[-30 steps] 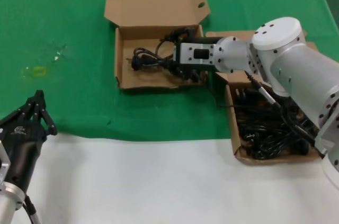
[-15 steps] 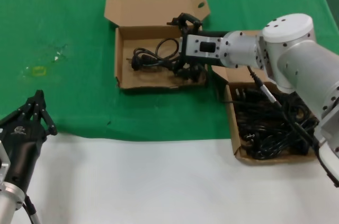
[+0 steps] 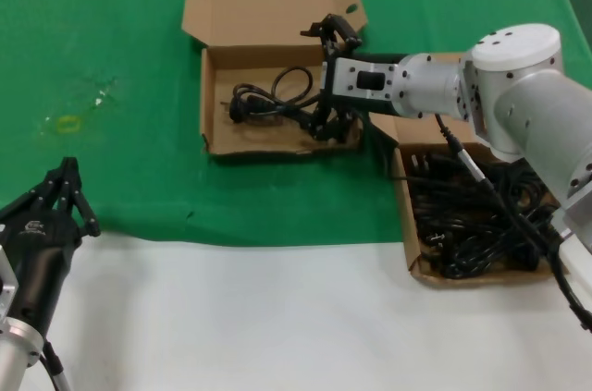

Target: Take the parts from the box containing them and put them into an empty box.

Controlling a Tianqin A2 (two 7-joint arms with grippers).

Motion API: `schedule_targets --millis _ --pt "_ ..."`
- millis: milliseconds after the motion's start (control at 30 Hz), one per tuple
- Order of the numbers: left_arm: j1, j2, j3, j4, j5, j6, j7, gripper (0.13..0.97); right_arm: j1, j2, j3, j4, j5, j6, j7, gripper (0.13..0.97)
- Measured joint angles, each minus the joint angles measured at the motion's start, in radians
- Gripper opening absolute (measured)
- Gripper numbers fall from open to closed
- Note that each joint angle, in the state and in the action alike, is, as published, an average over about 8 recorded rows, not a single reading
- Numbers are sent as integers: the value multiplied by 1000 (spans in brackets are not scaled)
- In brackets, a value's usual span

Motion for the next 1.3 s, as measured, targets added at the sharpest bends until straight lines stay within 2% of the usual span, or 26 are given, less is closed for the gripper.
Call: schedule_targets --millis 233,367,633,767,1300 --pt "0 0 0 0 0 0 0 177 -37 8 22 44 -8 17 27 932" --pt "0 0 0 0 0 0 0 196 -91 20 52 107 -18 42 68 944" --pt "0 0 0 0 0 0 0 319 -224 49 128 265 -45 104 171 966" --pt "0 0 0 0 0 0 0 319 -294 64 169 348 -59 137 224 966" --pt "0 0 0 0 0 0 0 732 -578 127 331 685 -116 269 441 966"
